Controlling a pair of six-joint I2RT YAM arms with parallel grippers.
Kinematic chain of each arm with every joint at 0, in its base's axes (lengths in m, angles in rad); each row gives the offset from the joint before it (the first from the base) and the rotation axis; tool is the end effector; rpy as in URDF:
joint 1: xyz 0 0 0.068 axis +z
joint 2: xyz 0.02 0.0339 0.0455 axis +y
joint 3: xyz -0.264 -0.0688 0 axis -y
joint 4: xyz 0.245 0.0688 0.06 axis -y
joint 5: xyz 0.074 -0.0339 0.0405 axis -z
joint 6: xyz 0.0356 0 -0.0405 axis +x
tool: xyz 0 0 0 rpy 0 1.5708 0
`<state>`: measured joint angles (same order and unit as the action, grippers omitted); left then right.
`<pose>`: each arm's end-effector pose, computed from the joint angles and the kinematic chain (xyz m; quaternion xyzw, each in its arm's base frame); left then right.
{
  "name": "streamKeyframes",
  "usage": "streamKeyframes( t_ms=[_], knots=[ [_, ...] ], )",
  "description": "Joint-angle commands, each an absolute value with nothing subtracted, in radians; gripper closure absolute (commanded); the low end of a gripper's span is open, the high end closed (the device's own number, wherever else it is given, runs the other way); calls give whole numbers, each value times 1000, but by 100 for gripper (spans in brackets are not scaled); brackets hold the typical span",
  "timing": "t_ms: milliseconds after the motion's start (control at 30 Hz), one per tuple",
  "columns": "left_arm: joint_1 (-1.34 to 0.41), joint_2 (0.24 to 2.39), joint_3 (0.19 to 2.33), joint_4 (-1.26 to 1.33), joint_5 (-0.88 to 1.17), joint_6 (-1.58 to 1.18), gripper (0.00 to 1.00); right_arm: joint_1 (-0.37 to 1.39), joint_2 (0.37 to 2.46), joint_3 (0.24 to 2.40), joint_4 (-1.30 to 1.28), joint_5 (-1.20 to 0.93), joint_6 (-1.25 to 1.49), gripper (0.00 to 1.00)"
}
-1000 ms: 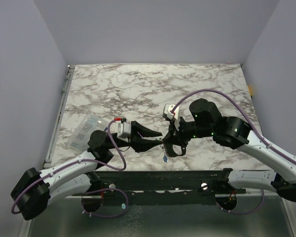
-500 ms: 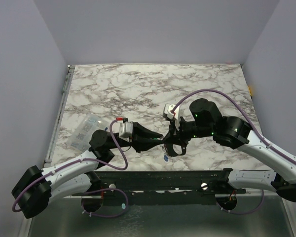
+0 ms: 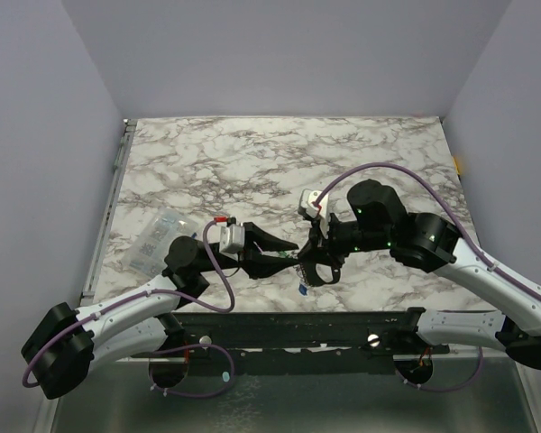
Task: Put the keys on the keyring
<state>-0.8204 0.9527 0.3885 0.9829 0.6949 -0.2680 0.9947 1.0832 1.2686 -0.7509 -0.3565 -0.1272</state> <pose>0.1188 -0.1609 0.2895 0.4144 0.4149 -0.5669 0.5786 0.1076 0.1885 0.3933 -0.5311 0.6848 0.3402 0.3649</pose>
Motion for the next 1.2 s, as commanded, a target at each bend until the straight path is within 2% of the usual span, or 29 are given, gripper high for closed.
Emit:
streamKeyframes(
  t_ms=[0,133,267,433,500,867,900,1033,1067,1167],
  knots=[
    [-822,939,385,935,707,-223,59,996,1058,1290,-709,-381,-118,99],
    [-822,931,385,920,699,-212,62,996,1059,1290,-709,-381,-118,99],
    [-822,930,390,914,696,-206,78,996,1061,1286,-709,-382,-118,99],
    [-821,926,389,911,696,-202,89,996,1061,1285,-709,-381,-117,99],
    [-821,923,390,910,695,-197,100,996,1061,1284,-706,-382,-117,99],
    [-821,891,394,887,679,-195,100,996,1078,1295,-721,-365,-121,99],
    [-821,890,394,884,682,-193,97,996,1078,1296,-722,-367,-121,99],
    [-819,876,389,871,701,-171,49,996,1077,1301,-727,-370,-124,99],
    [-818,870,387,865,705,-164,43,996,1078,1303,-729,-369,-124,99],
    [-815,854,387,850,707,-146,40,996,1079,1305,-736,-370,-126,99]
  ],
)
